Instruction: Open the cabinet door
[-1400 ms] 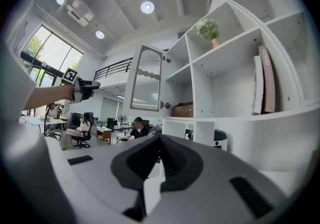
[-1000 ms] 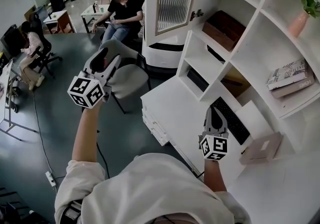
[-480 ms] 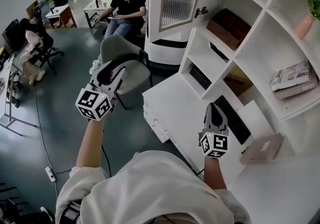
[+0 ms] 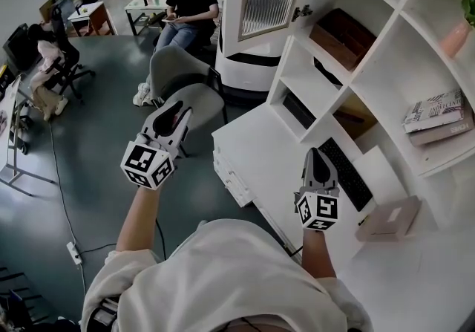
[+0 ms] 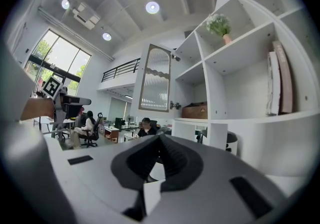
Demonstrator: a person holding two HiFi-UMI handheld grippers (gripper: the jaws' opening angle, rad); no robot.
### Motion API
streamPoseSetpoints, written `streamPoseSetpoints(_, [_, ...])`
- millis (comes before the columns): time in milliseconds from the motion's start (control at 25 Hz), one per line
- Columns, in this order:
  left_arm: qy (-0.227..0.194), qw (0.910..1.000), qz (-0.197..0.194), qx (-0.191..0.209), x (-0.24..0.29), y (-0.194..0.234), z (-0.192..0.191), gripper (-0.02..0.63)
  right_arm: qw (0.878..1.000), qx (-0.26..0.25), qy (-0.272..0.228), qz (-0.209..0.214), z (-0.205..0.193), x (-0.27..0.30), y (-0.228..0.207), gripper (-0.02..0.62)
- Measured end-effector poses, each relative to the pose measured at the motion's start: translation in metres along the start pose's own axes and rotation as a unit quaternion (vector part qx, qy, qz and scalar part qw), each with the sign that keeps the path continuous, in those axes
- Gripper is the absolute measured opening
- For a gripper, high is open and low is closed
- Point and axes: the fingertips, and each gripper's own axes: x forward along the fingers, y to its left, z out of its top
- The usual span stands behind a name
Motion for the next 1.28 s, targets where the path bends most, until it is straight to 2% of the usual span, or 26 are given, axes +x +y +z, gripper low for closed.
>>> streamPoseSetpoints(280, [0.013, 0.9999, 0.0, -0.006, -0.007, -0.01, -0.015, 0.054, 1.0, -0.002, 0.002, 0.005, -0.001, 0.001, 0.004, 0.003])
streamPoseSetpoints(640, [0.02, 0.9996, -0.003, 0.022, -0.013, -0.021, -0.028, 0.003, 1.0, -0.009, 0.0, 0.009, 0.001, 0.004, 0.009, 0.003])
streamPoseSetpoints(1280, [0.016, 0.9998, 0.0, 0.015, -0.009, -0.03, -0.034, -0.002, 1.0, -0.014, 0.004, 0.015, 0.0, 0.003, 0.012, 0.003])
